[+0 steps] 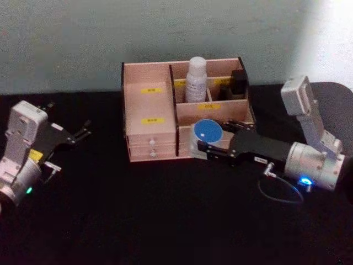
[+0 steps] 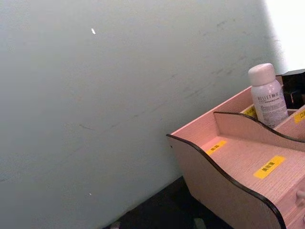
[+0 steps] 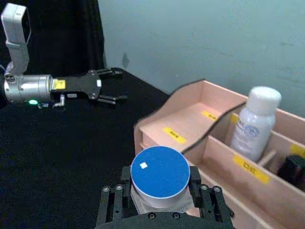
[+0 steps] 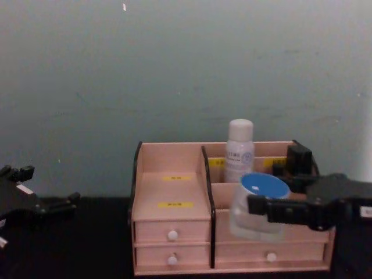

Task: Pick up the facial cleanser and watermelon frost from the table and place them into the tiered storage box.

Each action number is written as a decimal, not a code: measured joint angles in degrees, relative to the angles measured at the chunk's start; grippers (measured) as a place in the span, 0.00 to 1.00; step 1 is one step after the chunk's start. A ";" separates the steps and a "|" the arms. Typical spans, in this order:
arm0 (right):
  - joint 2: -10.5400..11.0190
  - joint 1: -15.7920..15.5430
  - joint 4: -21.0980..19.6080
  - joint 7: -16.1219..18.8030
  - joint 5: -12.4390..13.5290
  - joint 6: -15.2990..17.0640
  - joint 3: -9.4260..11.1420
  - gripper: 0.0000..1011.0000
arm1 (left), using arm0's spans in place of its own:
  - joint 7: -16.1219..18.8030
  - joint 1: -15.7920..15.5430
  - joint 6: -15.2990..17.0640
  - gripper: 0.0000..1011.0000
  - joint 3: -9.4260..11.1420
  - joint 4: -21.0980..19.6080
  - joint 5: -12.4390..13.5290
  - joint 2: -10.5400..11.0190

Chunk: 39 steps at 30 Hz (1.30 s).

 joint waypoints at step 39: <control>-9.98 13.85 13.22 1.63 -3.20 0.93 -7.82 0.72 | 0.00 0.00 0.00 0.99 0.00 0.00 0.00 0.00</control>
